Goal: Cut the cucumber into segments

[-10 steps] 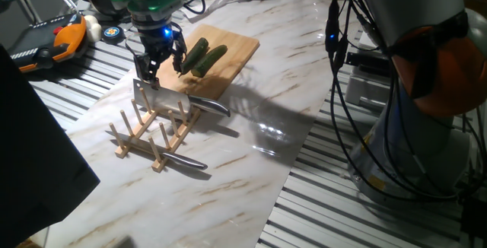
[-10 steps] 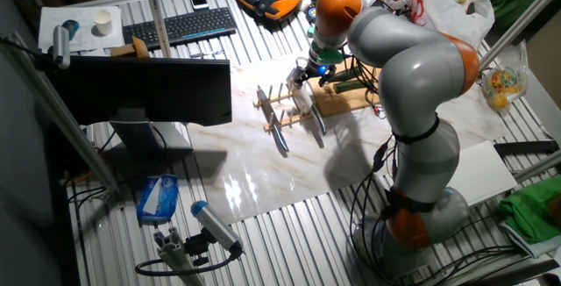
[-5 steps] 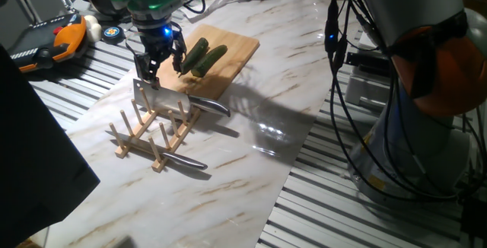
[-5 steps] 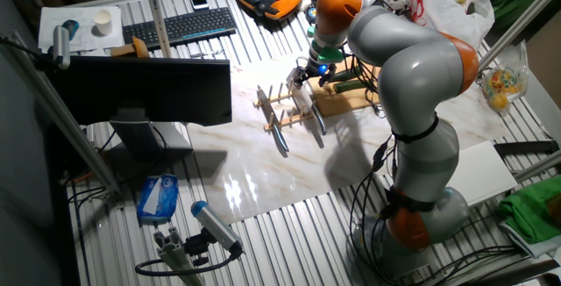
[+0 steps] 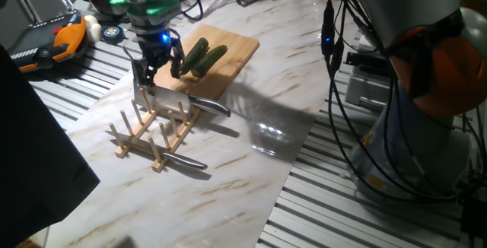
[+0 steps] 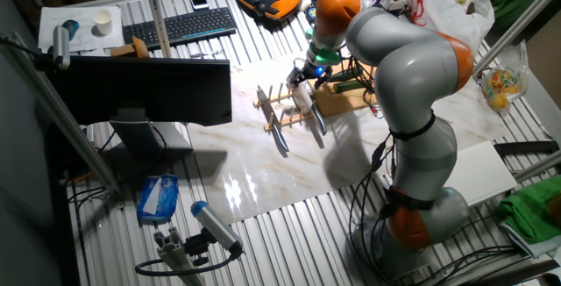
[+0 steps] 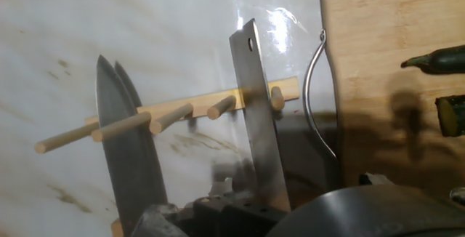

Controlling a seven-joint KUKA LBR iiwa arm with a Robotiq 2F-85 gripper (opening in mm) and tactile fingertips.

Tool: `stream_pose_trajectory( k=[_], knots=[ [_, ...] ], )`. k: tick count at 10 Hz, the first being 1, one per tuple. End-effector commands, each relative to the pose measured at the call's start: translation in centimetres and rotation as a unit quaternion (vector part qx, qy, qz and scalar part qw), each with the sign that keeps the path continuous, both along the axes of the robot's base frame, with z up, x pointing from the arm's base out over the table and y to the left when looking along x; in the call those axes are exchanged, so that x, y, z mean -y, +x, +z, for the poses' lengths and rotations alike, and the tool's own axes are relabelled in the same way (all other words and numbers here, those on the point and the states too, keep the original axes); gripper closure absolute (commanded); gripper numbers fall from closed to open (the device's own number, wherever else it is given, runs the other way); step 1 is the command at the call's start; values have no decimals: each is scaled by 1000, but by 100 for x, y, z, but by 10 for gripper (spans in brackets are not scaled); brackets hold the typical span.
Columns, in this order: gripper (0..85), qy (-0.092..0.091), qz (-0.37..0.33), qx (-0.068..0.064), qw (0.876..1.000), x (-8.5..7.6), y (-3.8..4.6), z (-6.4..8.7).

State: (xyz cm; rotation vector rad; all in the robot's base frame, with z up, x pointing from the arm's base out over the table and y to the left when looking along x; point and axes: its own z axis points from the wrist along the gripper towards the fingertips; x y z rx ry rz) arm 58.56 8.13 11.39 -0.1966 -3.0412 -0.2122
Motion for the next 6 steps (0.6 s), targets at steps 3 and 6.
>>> stream_pose_trajectory(
  k=[3, 6],
  knots=[
    [0, 1, 0, -1, 1000, -16, -19, -144],
    [0, 19, -2, -5, 1000, 16, -8, -312]
  ],
)
